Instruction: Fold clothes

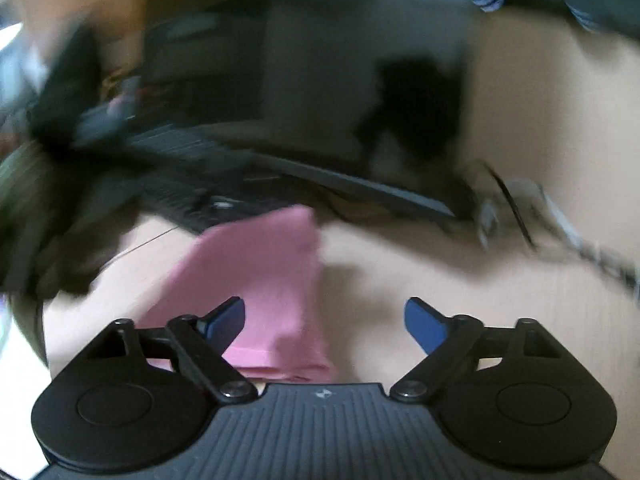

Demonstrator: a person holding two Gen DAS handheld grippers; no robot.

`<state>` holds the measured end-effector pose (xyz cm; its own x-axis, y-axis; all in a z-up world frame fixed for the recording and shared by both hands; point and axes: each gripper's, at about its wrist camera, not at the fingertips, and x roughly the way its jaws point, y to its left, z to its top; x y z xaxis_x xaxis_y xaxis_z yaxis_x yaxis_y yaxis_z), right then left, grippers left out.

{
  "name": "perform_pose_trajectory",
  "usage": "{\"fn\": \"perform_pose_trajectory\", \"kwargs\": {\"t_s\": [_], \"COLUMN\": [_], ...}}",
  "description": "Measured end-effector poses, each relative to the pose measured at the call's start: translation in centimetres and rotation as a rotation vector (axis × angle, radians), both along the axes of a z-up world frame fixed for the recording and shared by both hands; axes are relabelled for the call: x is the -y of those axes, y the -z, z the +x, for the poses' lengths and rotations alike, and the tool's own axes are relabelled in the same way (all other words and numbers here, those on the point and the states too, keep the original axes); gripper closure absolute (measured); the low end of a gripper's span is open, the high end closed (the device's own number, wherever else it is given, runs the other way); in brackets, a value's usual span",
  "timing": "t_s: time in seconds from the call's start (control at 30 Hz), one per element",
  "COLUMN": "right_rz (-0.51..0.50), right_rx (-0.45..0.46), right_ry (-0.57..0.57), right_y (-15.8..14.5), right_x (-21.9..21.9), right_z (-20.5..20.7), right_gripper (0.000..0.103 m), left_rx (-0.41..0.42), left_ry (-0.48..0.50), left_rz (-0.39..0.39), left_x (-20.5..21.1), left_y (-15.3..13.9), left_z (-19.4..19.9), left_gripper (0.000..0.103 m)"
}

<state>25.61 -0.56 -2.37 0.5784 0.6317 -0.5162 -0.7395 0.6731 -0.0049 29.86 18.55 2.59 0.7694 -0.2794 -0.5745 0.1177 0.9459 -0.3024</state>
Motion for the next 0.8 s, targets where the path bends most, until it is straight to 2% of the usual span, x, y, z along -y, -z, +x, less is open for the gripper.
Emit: {"fn": "perform_pose_trajectory", "kwargs": {"t_s": [0.1,0.2,0.33,0.37,0.4,0.43,0.53,0.67,0.77,0.8], "right_rz": [0.007,0.034,0.005,-0.002,-0.009,-0.015,-0.038,-0.072,-0.007,0.025], "right_rx": [0.046,-0.028,-0.175,-0.195,-0.209,-0.213,-0.203,-0.175,-0.231,-0.254], "right_ry": [-0.096,-0.152,-0.157,-0.147,-0.137,-0.129,-0.121,-0.116,-0.095,-0.076], "right_y": [-0.4,0.9,3.6,4.0,4.4,4.7,5.1,5.4,4.2,3.7], "right_x": [-1.8,-3.7,-4.9,-4.9,-4.9,-4.9,-4.9,-5.2,-3.6,-2.7], "right_z": [-2.1,-2.1,-0.8,-0.6,-0.5,-0.5,-0.8,-1.2,-0.3,0.2], "right_gripper": [0.022,0.024,0.024,0.024,0.023,0.022,0.019,0.013,0.013,0.014], "left_rx": [-0.005,-0.050,-0.197,-0.236,-0.270,-0.287,-0.300,-0.301,-0.269,-0.256], "left_ry": [0.035,0.083,0.116,0.111,0.105,0.101,0.125,0.162,0.148,0.141], "left_rz": [-0.113,-0.229,-0.193,-0.189,-0.186,-0.186,-0.173,-0.109,-0.100,-0.099], "left_x": [-1.3,-2.2,-1.3,-1.2,-1.1,-1.1,-0.6,0.8,0.8,0.7], "left_y": [-1.2,-0.9,3.5,4.8,6.0,6.9,8.2,9.1,8.1,7.6], "left_z": [0.8,1.8,4.1,4.8,5.4,6.0,6.8,7.6,7.2,7.0], "left_gripper": [0.033,0.035,0.043,0.046,0.055,0.058,0.060,0.061,0.058,0.052]}}
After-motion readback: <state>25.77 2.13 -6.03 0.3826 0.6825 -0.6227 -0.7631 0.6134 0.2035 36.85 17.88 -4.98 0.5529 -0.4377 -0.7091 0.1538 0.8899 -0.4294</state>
